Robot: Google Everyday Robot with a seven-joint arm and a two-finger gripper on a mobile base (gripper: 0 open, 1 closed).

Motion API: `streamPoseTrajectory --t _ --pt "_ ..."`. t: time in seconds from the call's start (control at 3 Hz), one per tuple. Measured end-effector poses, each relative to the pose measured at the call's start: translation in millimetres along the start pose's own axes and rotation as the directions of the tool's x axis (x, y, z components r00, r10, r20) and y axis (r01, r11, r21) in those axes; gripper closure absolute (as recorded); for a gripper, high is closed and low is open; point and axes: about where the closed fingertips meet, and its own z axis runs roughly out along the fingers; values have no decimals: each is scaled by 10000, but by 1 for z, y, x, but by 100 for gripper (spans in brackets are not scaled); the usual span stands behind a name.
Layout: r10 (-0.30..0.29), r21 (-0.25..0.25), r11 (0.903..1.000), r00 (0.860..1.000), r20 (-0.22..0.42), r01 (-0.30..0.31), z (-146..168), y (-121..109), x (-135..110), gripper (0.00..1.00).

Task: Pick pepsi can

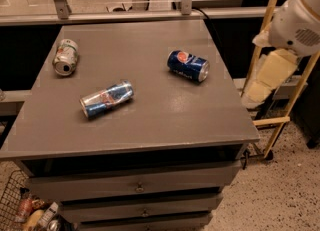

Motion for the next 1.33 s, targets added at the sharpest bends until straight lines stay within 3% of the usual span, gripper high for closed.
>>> streamPoseTrajectory --t 0.33,0.67,1.33 --pt "351 -505 9982 9958 842 -309 32 -21 -42 0" --pt "340 -350 9990 9895 1407 -293 64 -43 -76 0" --pt "539 477 9969 9863 1557 -620 123 -99 -106 0"
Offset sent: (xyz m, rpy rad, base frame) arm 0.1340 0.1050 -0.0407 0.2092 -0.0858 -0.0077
